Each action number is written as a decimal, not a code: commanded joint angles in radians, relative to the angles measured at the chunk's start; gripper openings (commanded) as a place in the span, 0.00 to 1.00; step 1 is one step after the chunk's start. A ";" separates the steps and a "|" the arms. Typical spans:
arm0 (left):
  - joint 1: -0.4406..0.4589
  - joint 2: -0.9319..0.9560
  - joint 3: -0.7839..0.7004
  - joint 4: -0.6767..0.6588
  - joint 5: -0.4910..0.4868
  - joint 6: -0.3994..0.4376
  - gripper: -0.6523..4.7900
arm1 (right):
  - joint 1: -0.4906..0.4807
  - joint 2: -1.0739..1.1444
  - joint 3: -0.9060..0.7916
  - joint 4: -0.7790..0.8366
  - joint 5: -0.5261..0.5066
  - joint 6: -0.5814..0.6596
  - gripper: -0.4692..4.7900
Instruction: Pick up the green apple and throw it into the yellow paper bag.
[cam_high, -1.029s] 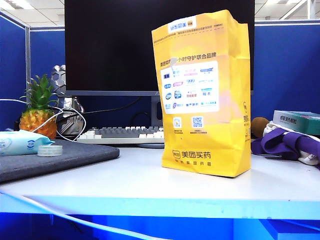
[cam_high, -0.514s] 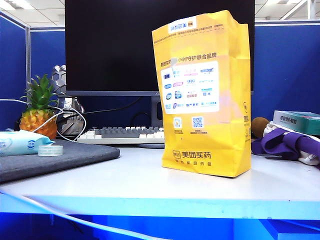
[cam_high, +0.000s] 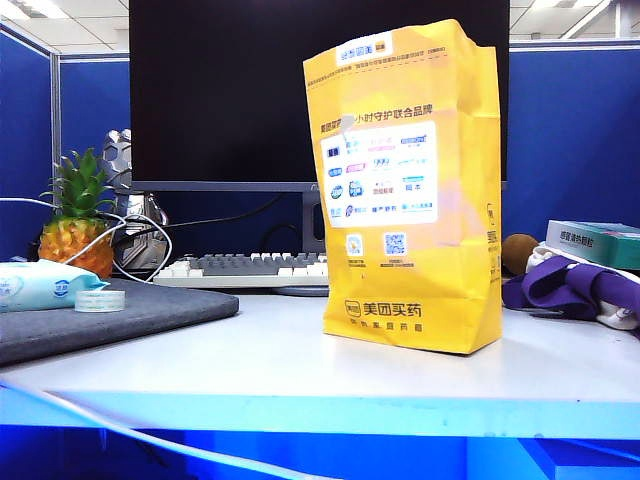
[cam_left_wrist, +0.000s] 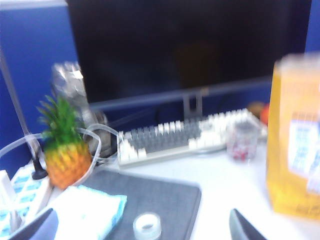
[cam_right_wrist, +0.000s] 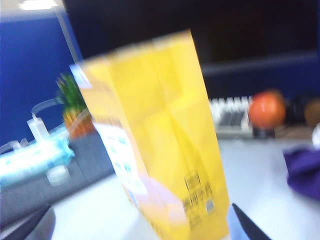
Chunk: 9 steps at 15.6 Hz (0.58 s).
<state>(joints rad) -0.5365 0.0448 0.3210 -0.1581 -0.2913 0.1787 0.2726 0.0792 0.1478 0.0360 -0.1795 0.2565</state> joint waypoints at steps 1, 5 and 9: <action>0.000 -0.001 -0.026 0.026 0.007 -0.022 1.00 | 0.002 0.000 -0.011 0.013 -0.023 0.008 1.00; 0.000 -0.001 -0.026 0.042 0.027 -0.027 0.28 | 0.003 -0.004 -0.011 0.009 -0.014 0.024 0.10; 0.000 -0.001 -0.026 0.048 0.013 -0.022 0.14 | 0.003 -0.005 -0.011 0.018 0.028 0.045 0.12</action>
<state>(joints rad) -0.5365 0.0437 0.2905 -0.1200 -0.2733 0.1482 0.2749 0.0761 0.1341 0.0334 -0.1532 0.2844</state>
